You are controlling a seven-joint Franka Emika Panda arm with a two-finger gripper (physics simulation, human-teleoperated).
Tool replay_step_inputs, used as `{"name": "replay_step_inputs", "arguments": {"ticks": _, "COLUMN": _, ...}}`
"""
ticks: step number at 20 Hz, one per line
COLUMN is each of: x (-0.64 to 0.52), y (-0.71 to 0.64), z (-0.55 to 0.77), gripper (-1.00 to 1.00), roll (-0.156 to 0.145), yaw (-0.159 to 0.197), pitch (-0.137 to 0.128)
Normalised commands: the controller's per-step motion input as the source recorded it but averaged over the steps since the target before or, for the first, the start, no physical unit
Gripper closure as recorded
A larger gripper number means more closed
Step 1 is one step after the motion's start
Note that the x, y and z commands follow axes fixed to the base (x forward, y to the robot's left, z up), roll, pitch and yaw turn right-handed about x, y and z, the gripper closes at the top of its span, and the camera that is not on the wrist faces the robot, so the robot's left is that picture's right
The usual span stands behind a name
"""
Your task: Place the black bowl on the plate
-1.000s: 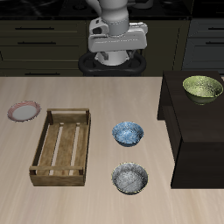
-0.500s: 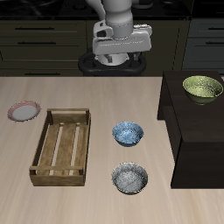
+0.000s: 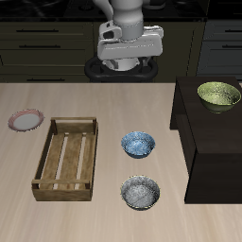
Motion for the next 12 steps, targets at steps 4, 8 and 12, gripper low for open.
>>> {"name": "replay_step_inputs", "arguments": {"ticks": 4, "x": 0.19, "y": -0.05, "z": 0.08, "gripper": -1.00, "roll": -0.004, "yaw": 0.001, "pitch": -0.029}}
{"name": "replay_step_inputs", "arguments": {"ticks": 8, "x": 0.40, "y": -0.15, "z": 0.03, "gripper": -1.00, "roll": -0.054, "yaw": -0.014, "pitch": -0.007}}
{"name": "replay_step_inputs", "arguments": {"ticks": 12, "x": 0.45, "y": -0.12, "z": 0.06, "gripper": -1.00, "roll": -0.028, "yaw": -0.024, "pitch": -0.022}}
